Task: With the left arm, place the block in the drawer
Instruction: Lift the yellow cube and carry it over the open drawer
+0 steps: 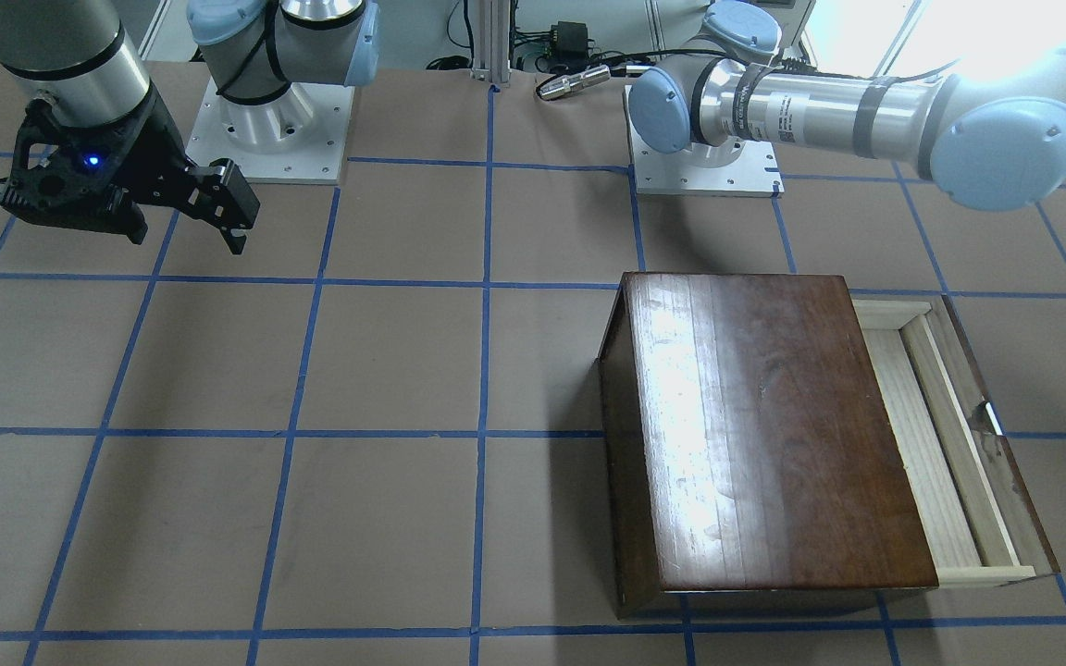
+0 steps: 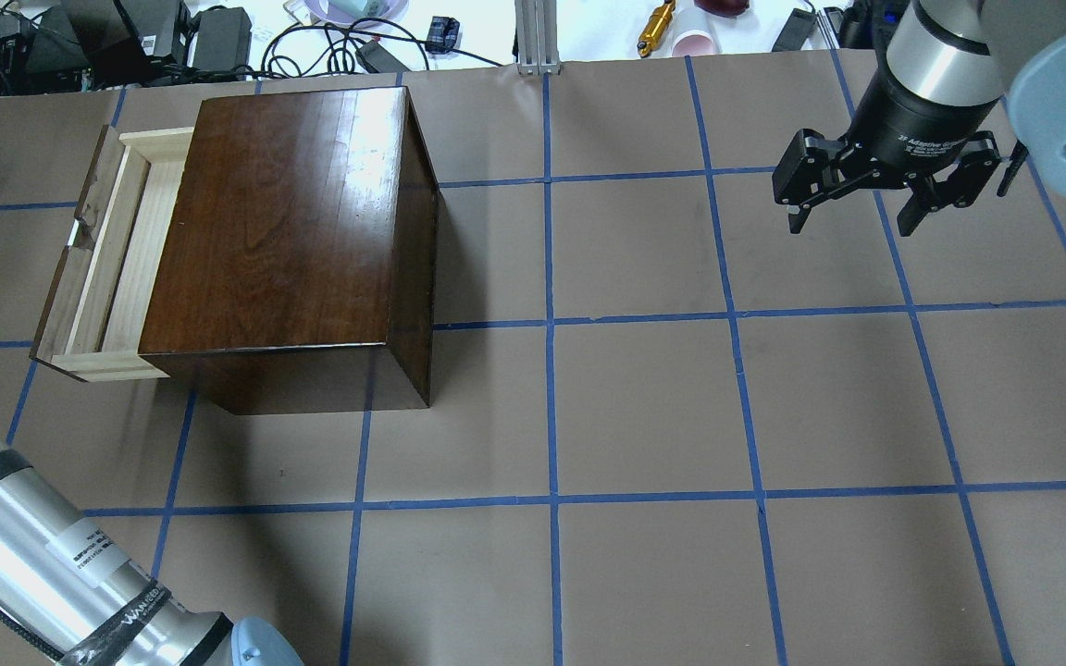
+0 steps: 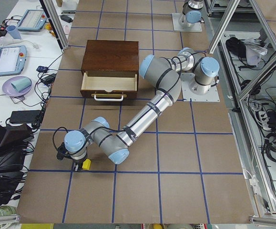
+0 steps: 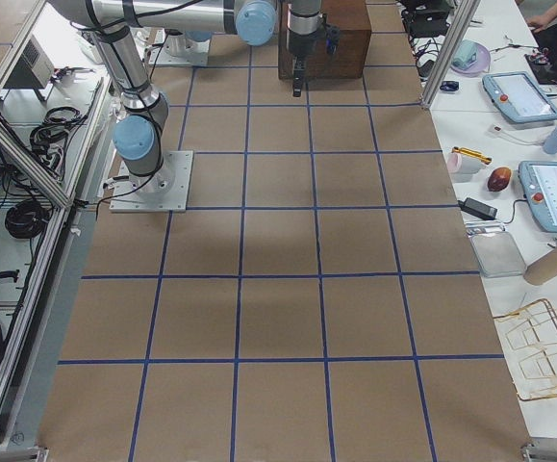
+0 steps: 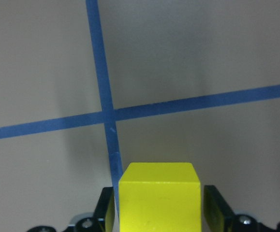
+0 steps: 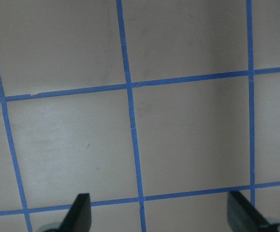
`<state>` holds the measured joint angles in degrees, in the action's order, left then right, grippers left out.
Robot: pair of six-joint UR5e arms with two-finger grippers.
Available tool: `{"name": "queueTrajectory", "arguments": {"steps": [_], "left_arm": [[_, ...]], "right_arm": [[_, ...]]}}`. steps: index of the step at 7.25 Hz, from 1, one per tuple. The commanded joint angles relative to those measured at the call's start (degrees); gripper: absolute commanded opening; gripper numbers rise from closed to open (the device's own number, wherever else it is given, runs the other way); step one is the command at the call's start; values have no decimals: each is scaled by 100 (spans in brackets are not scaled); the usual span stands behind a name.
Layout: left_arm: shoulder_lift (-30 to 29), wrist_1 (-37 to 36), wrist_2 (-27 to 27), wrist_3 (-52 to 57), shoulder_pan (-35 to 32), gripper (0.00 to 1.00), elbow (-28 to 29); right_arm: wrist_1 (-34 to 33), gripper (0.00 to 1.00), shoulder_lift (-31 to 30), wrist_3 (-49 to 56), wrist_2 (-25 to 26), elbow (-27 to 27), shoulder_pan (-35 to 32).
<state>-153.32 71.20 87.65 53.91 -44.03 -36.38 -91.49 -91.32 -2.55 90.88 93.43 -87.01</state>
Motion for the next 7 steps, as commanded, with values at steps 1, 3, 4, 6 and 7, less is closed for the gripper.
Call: {"name": "queueTrajectory", "arguments": {"steps": [1,3,4,6,7], "left_arm": [[47,0,16,14,0,52,-9],[240,52,42,5,0,49,-61],[406,131,86,101,-9,49,-79],[950,1093,130,119,0,49,-97],[1292,1507,243,119,0,49,-97]], "right_arm": [[0,100,0,0,0,0,0],[0,100,0,0,0,0,0],[0,100,0,0,0,0,0],[0,100,0,0,0,0,0],[0,100,0,0,0,0,0]]}}
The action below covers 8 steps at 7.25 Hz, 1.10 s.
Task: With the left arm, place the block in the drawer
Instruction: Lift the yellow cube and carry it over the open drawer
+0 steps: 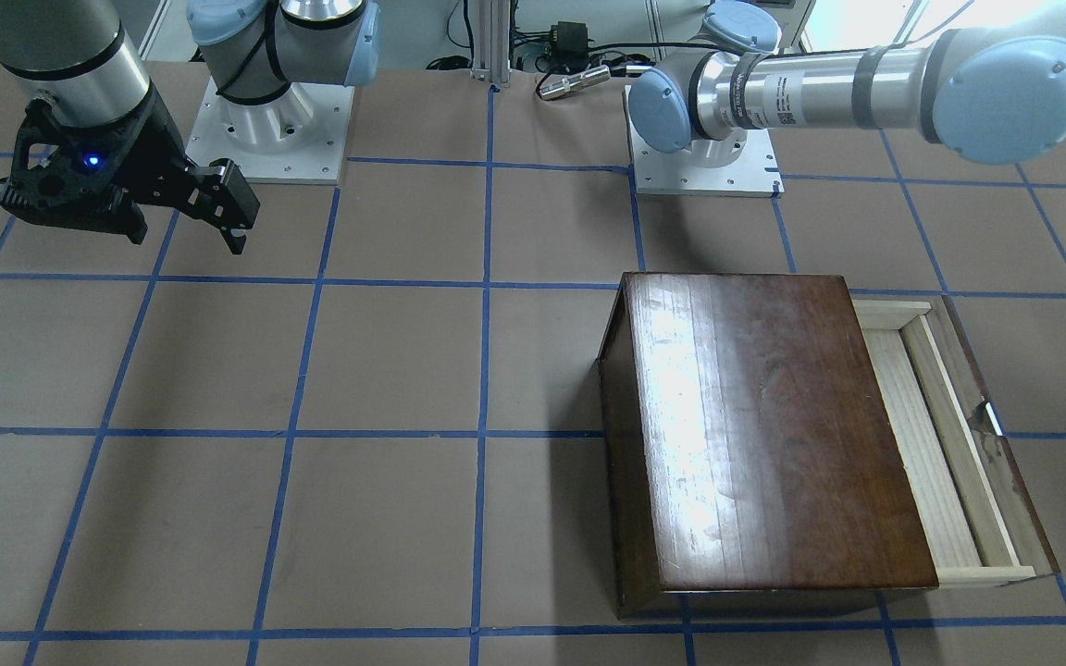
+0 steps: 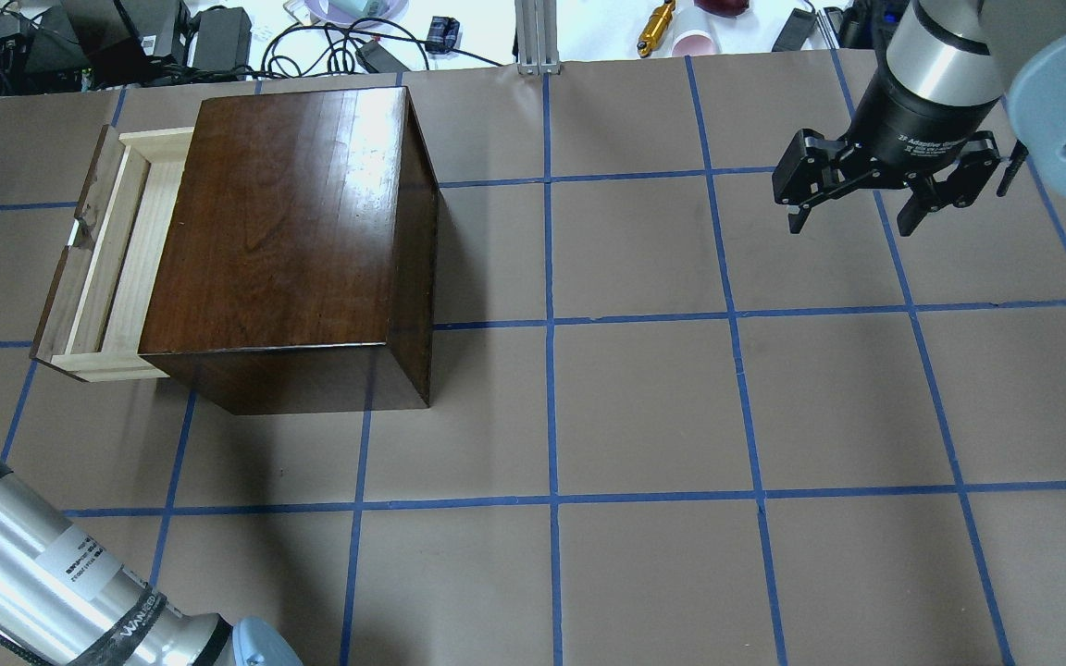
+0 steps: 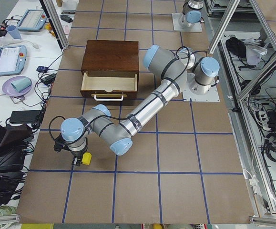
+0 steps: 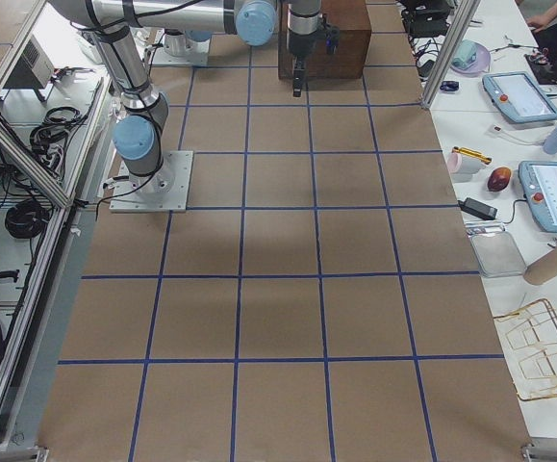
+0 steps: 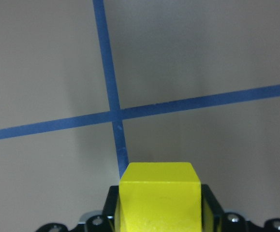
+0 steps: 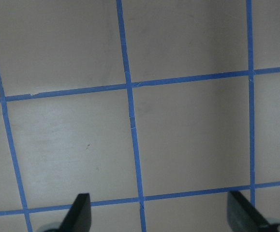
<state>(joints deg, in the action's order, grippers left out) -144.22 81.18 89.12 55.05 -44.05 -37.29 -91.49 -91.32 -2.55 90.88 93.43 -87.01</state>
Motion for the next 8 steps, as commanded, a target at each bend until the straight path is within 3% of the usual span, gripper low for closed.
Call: {"name": "queueTrajectory", "arguments": {"steps": [1,5,8], "left_arm": [[708,861,123,-3,-24,49,-128],[2202,1058,98,-309,-112,48,-1690],[2775,1058,141,-1125,-875,42,-2263]], "right_arm": [[0,100,0,0,0,0,0],[0,100,0,0,0,0,0],[0,100,0,0,0,0,0]]}}
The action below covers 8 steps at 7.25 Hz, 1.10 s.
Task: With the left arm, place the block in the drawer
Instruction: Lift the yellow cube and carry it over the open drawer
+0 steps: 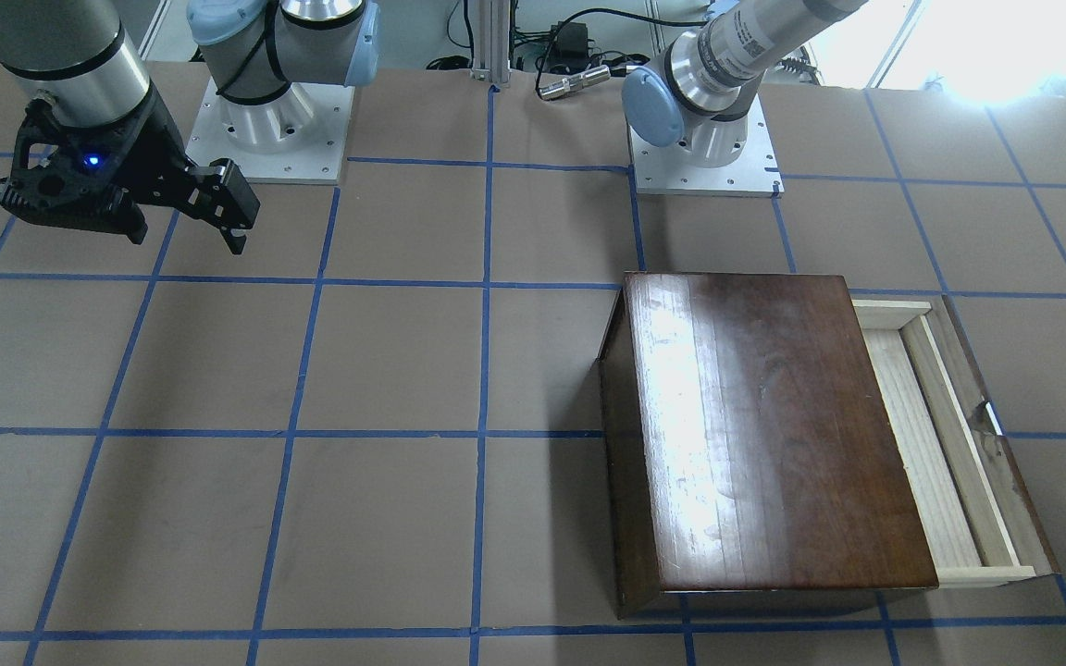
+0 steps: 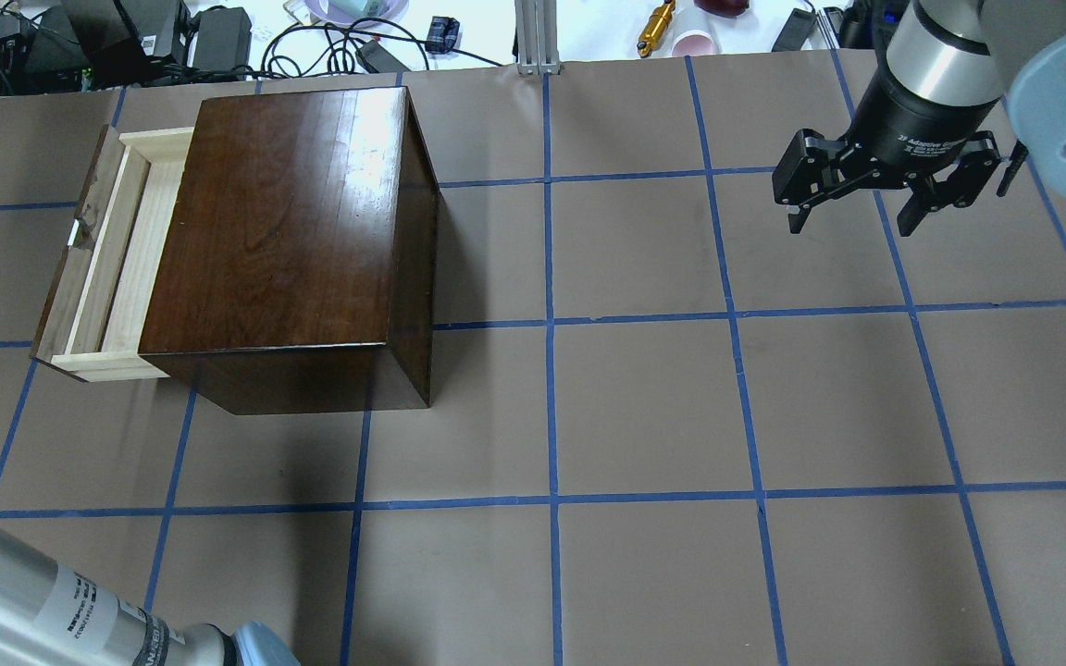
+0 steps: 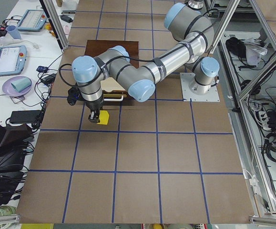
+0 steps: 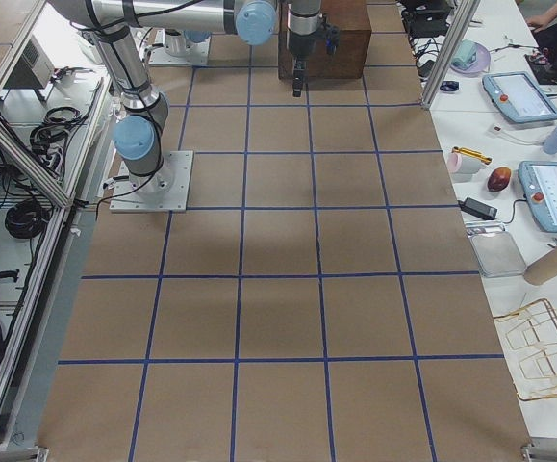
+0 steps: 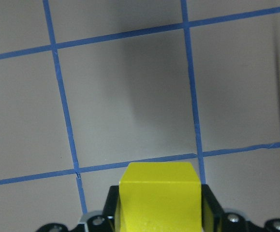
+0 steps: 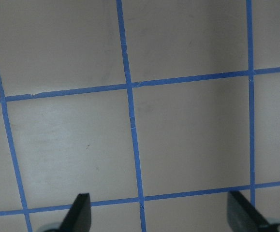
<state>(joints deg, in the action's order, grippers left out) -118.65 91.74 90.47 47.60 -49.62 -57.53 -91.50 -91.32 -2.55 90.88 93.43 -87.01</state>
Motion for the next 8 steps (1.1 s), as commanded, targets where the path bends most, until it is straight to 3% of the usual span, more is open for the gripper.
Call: {"name": "queueTrajectory", "arguments": {"steps": [1,5,8], "left_arm": [[359,-7,-37,-636,-537,42,-459],[667,-60,-90,-2112,-1451,41,-926],[904,-452,-73,-2622,-1682,39,-1741]], "right_arm": [[0,100,0,0,0,0,0],[0,100,0,0,0,0,0],[0,100,0,0,0,0,0]]}}
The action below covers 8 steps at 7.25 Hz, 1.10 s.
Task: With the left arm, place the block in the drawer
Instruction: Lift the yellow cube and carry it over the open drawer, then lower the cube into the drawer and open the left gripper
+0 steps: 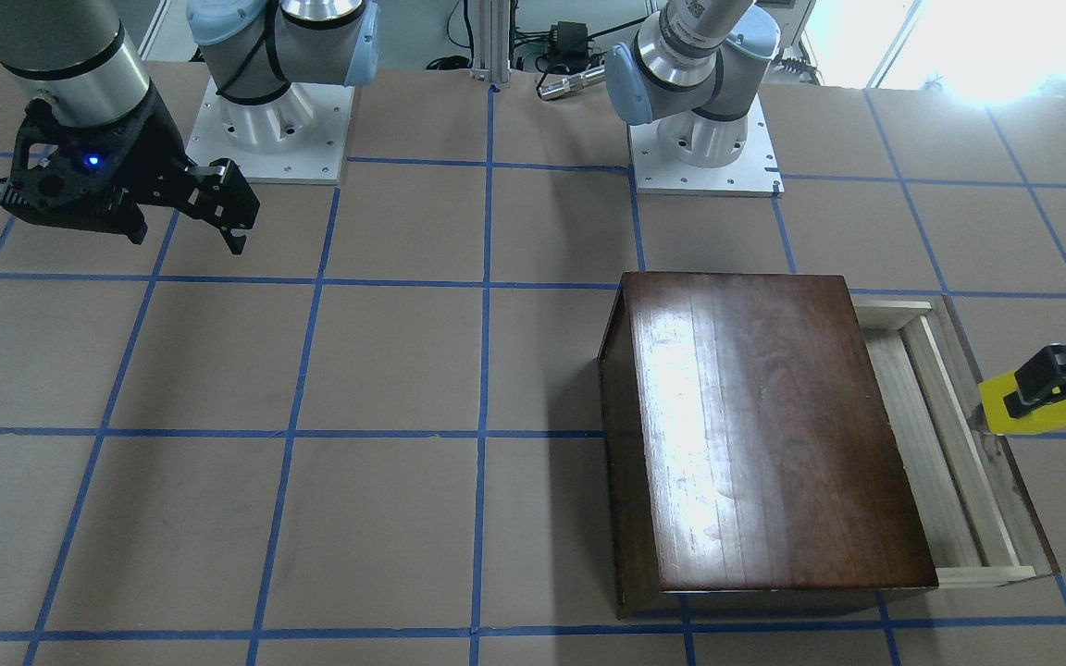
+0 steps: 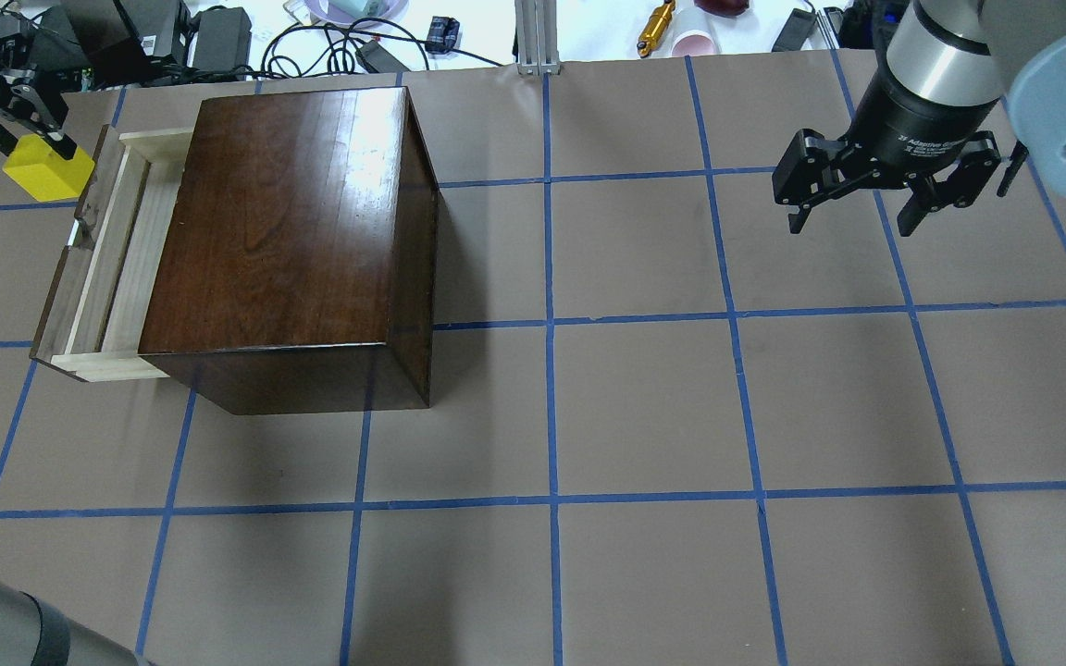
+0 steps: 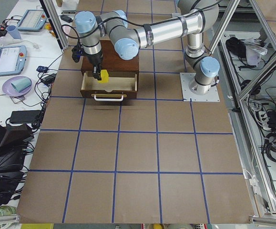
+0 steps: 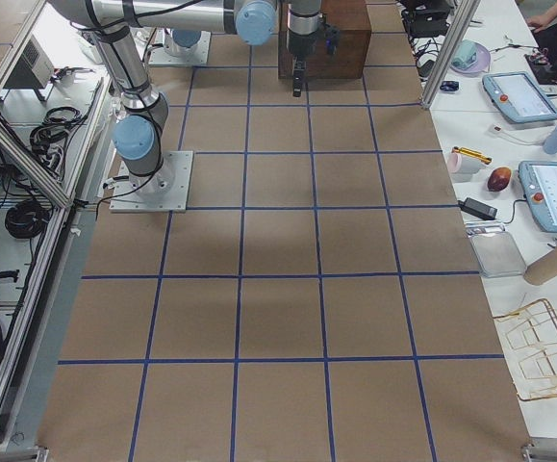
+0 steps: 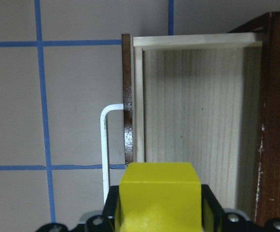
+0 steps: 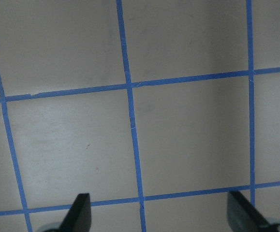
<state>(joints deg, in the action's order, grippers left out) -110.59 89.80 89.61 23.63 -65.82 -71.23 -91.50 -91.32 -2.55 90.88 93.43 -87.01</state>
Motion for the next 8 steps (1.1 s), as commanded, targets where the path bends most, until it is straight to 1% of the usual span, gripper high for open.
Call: {"name": "queueTrajectory", "arguments": {"steps": [1,3,4,6,7,8], "left_arm": [[186,-583,22,-253,-62,39,-765],[283,-1251,13,-262,-71,39,-1504],[231,-1594,22,-262,-114,39,-1734],[178,-1738,5,-262,-203,39,-1859],[169,-1738,4,-262,-203,44,-1859],[169,-1738,4,-254,-194,87,-1859]], "right_arm": [[0,100,0,0,0,0,0],[0,100,0,0,0,0,0],[0,100,0,0,0,0,0],[0,100,0,0,0,0,0],[0,100,0,0,0,0,0],[0,100,0,0,0,0,0]]}}
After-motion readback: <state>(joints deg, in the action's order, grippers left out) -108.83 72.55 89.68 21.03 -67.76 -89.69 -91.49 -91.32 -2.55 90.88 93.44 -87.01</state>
